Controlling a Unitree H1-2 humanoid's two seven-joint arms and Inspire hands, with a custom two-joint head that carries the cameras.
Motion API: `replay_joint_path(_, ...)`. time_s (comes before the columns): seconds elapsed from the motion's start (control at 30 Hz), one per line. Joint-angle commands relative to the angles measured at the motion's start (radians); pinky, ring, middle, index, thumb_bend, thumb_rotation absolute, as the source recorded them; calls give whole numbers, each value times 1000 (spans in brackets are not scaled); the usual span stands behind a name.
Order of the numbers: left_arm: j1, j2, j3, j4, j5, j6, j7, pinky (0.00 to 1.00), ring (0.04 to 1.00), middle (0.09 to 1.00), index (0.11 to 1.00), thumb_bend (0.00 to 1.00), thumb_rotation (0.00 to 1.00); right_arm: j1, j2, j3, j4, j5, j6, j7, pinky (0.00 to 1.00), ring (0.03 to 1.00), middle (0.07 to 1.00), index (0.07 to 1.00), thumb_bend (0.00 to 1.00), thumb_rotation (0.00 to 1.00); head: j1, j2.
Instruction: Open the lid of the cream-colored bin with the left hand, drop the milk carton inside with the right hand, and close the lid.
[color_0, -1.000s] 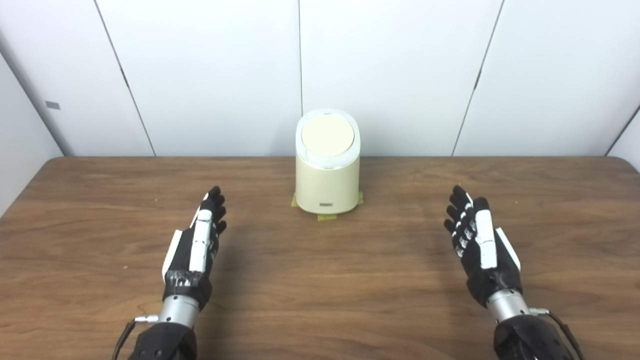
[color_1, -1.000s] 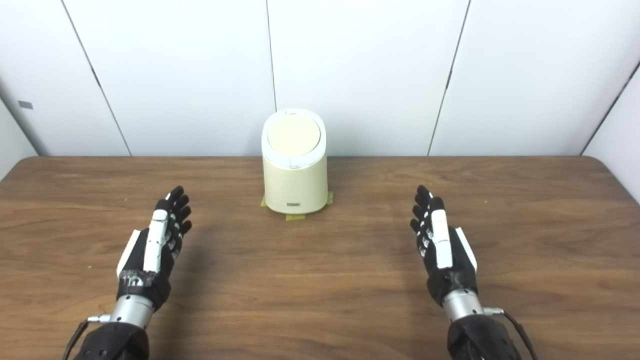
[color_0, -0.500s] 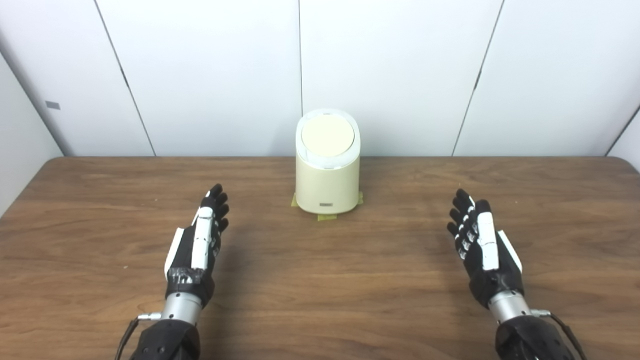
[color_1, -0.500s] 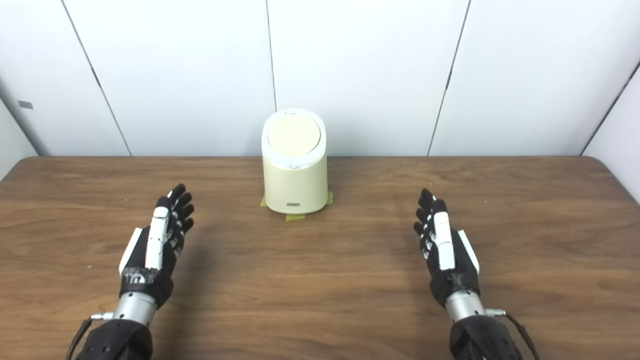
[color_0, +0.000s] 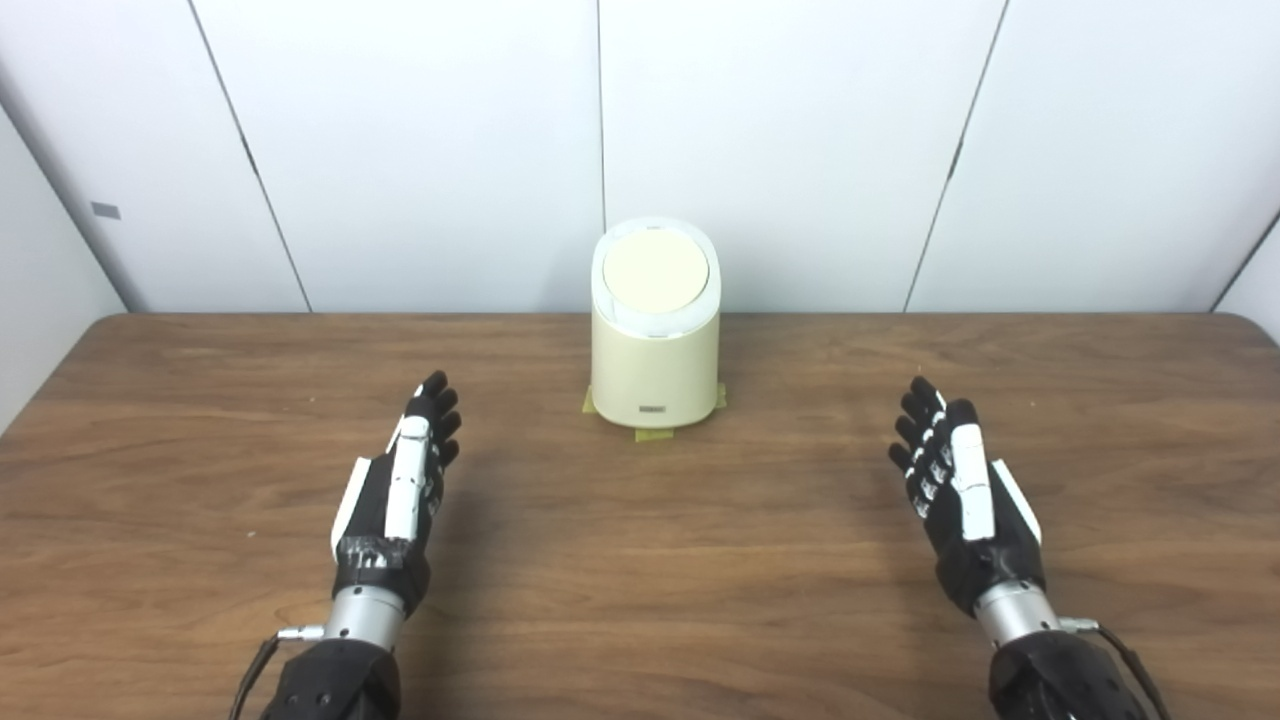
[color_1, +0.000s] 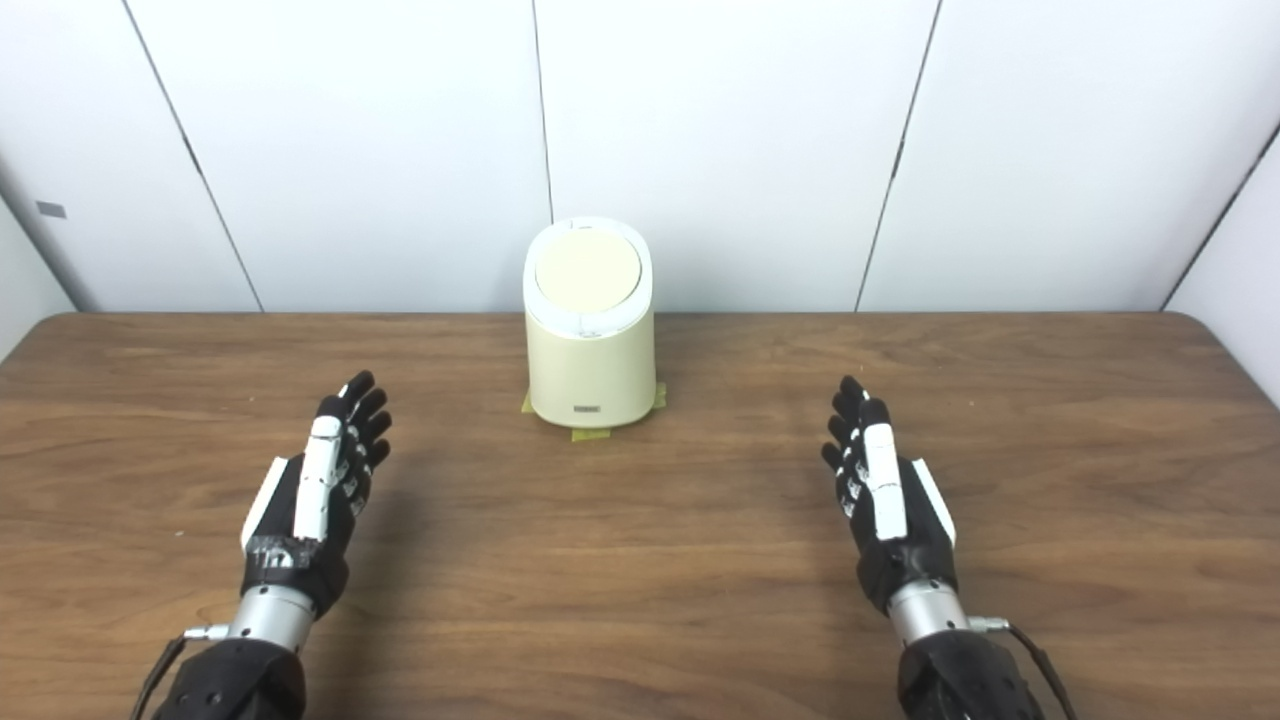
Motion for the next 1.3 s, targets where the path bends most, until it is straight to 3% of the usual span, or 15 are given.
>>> replay_joint_path(0.0,-37,7,-1,-23,-9,-26,2,1000,989,986,991,452,1000,-31,-9,-1,-38,3,-40,11,961,998,991,986,654,1000,-1,0)
replay_joint_path(0.53,-40,17,8,-7,-26,-23,4,988,979,978,987,460,1000,-35,8,-11,-33,17,-57,-2,963,993,985,984,700,1000,-7,-7)
replay_joint_path(0.8,-25,26,13,11,-26,-56,0,987,976,973,977,450,1000,-27,17,-15,-5,15,-92,3,960,985,980,983,693,1000,-32,-97)
replay_joint_path(1.27,-24,28,19,24,-43,-73,-2,1000,980,977,981,405,1000,-26,10,2,27,7,-149,13,941,984,979,988,698,1000,-25,-114)
